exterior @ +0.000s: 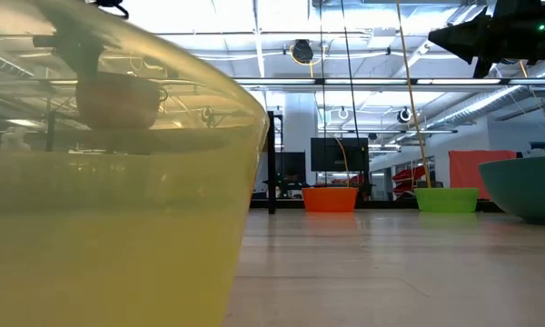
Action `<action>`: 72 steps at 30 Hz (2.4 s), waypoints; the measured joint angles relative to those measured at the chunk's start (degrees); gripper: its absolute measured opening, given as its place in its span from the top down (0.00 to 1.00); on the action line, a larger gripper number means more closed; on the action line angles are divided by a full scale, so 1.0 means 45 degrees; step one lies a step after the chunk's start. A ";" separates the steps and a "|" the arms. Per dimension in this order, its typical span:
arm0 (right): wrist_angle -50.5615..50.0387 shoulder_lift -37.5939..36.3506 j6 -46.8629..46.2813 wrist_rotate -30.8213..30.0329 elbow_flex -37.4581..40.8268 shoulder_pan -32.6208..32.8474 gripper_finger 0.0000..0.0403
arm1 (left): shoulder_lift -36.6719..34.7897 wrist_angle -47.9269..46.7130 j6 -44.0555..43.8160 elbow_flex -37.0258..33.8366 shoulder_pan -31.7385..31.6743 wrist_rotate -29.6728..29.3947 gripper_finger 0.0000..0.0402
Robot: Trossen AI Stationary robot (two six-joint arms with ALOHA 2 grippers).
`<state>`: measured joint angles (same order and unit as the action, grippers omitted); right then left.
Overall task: Place and stack bowls onto a shelf
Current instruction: Stack the pink bowl on top of the blue bowl on the shelf
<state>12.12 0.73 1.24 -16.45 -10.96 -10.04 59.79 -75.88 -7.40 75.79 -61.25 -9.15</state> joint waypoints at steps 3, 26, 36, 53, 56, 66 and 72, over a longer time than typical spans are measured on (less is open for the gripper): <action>0.0008 0.0000 -0.0021 0.0001 0.0000 0.0000 1.00 | -0.0041 -0.0058 -0.0078 0.0454 0.0002 0.0027 0.83; 0.0011 0.0000 0.0340 -0.0405 0.0000 0.0000 1.00 | 0.0044 0.0708 -0.0811 0.2133 0.0001 -0.0536 0.99; 0.0009 0.0000 0.0348 -0.0431 0.0000 0.0000 1.00 | 0.0044 0.1242 -0.1642 0.2056 0.0005 -0.0574 0.99; 0.0009 0.0000 0.0353 -0.0437 0.0000 0.0000 1.00 | 0.0214 0.1361 -0.2673 0.2016 0.0656 -0.1451 1.00; 0.0009 0.0000 0.0496 -0.0442 0.0000 0.0000 1.00 | 0.0214 0.1276 -0.2618 0.1936 0.0666 -0.1380 1.00; 0.0009 0.0000 0.0610 -0.1025 0.0000 0.0000 1.00 | 0.0219 0.1278 -0.2633 0.1577 0.1146 -0.1634 1.00; 0.0009 0.0000 0.0635 -0.1025 0.0000 0.0000 1.00 | 0.0219 0.1672 -0.2886 0.1090 0.1579 -0.2505 1.00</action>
<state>12.16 0.73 4.10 -21.06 -10.96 -10.04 60.77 -68.36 -20.38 80.69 -54.15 -20.43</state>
